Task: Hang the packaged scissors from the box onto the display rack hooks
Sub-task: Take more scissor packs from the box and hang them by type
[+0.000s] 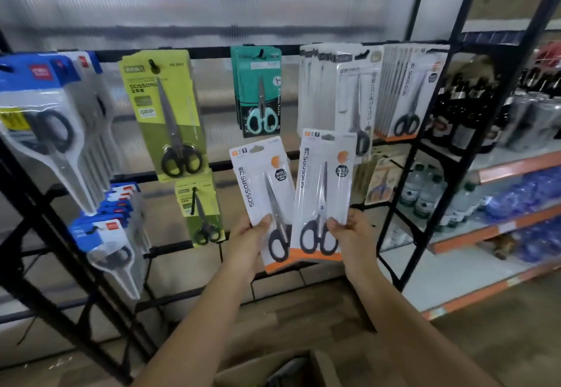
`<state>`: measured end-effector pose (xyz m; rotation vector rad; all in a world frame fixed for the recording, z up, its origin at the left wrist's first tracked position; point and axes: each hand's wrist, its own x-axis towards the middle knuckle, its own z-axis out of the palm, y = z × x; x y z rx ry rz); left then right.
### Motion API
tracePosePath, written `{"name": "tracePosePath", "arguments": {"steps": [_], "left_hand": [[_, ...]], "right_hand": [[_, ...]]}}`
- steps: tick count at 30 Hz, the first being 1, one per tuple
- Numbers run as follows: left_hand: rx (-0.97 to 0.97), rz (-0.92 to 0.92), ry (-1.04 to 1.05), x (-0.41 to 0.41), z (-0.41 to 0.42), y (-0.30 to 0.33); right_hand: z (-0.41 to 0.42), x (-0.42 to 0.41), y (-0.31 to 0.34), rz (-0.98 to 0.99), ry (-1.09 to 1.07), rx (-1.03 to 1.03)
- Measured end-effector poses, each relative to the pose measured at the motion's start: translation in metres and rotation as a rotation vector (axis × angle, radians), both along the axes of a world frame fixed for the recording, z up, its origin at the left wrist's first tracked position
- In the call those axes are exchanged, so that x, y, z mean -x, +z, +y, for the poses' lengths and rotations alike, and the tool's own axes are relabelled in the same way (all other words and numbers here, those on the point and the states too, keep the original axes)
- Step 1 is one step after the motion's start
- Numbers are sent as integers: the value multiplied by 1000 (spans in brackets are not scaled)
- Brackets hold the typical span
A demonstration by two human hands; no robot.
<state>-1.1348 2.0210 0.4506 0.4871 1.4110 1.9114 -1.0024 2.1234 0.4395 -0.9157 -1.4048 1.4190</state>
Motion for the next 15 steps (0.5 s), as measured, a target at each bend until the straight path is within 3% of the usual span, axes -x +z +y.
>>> {"name": "tracePosePath", "arguments": {"steps": [7, 15], "left_hand": [[110, -38, 27, 8, -11, -24], [142, -92, -9, 17, -24, -44]], "right_hand": [[22, -40, -36, -152, -190, 165], [23, -53, -56, -111, -222, 323]]}}
